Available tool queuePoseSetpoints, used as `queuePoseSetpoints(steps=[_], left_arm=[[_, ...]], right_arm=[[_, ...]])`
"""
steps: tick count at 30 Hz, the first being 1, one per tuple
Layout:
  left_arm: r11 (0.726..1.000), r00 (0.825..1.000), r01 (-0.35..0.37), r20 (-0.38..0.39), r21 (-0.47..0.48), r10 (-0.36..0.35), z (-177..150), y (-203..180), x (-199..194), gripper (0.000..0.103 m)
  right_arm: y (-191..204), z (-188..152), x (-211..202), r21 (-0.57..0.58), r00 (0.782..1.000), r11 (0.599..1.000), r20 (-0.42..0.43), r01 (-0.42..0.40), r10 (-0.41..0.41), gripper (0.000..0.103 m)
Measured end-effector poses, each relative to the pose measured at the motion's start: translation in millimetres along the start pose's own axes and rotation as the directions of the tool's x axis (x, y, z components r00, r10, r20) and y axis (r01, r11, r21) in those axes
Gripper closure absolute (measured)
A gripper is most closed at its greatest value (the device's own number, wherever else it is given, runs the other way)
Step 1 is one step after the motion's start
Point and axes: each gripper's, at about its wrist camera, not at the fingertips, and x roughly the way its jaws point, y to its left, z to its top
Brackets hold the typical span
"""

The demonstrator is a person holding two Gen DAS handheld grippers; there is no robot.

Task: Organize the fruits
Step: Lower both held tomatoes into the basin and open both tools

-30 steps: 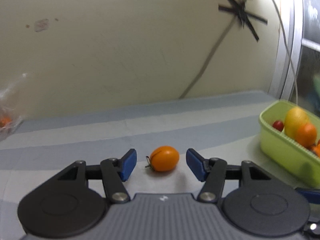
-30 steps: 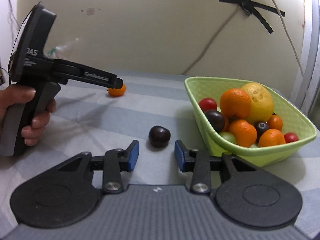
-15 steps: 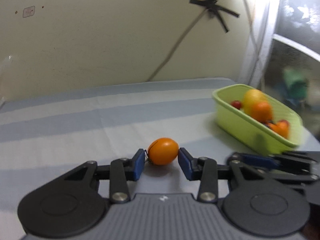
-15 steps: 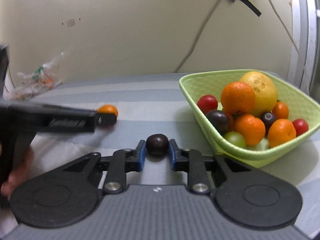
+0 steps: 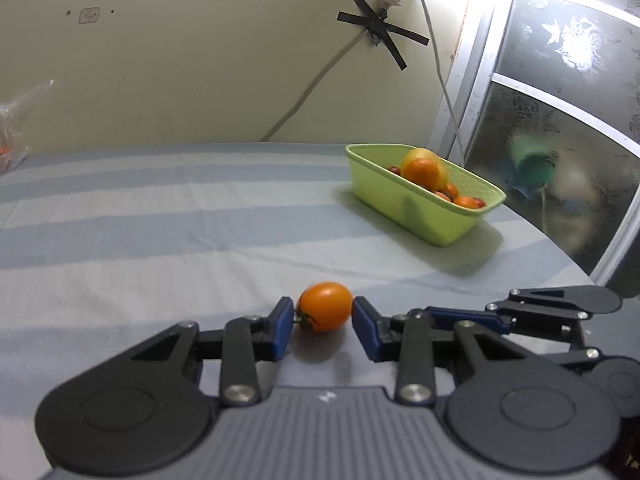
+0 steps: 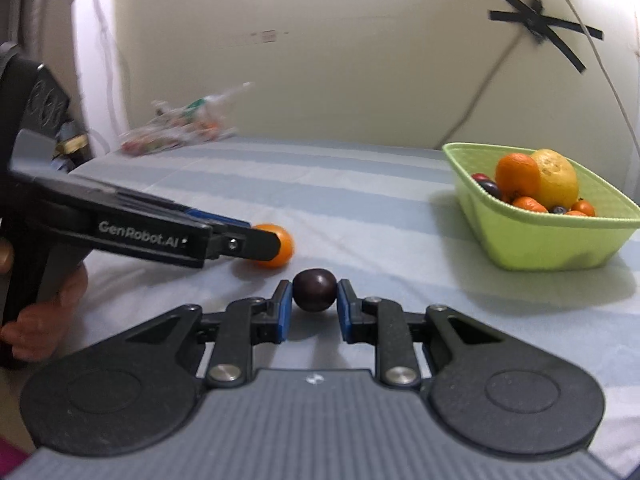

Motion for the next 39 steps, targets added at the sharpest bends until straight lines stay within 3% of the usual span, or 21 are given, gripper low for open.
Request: queuePoseSetpoints(steps=[15, 18, 20, 23, 30, 35, 39], left_arm=[[0.992, 0.996, -0.087, 0.001, 0.092, 0.087, -9, -28, 5, 0.055], [0.990, 0.996, -0.087, -0.013, 0.108, 0.089, -11, -31, 12, 0.060], [0.991, 0.998, -0.065, -0.005, 0.114, 0.066, -13, -32, 13, 0.073], [0.990, 0.998, -0.067, -0.009, 0.126, 0.069, -10, -36, 15, 0.074], [0.995, 0.999, 0.004, 0.039, 0.105, -0.008, 33, -41, 23, 0.073], [0.985, 0.995, 0.030, 0.092, 0.170, -0.046, 74, -69, 48, 0.073], [0.979, 0.994, 0.032, 0.092, 0.201, -0.052, 95, -88, 81, 0.073]], right_arm=[[1, -13, -3, -0.014, 1.000, 1.000, 0.009, -0.025, 0.025, 0.071], [2, -13, -2, -0.017, 1.000, 1.000, 0.009, -0.026, 0.026, 0.071], [2, -13, -3, -0.029, 1.000, 0.999, 0.012, -0.024, 0.024, 0.075], [0, -14, -6, -0.018, 0.999, 1.000, 0.032, -0.020, 0.021, 0.076], [-34, 0, -22, 0.053, 0.982, 0.995, 0.163, 0.083, -0.091, 0.076], [-73, 20, -30, 0.114, 0.944, 0.977, 0.259, 0.178, -0.202, 0.076], [-104, 29, -22, 0.150, 0.925, 0.961, 0.271, 0.233, -0.267, 0.076]])
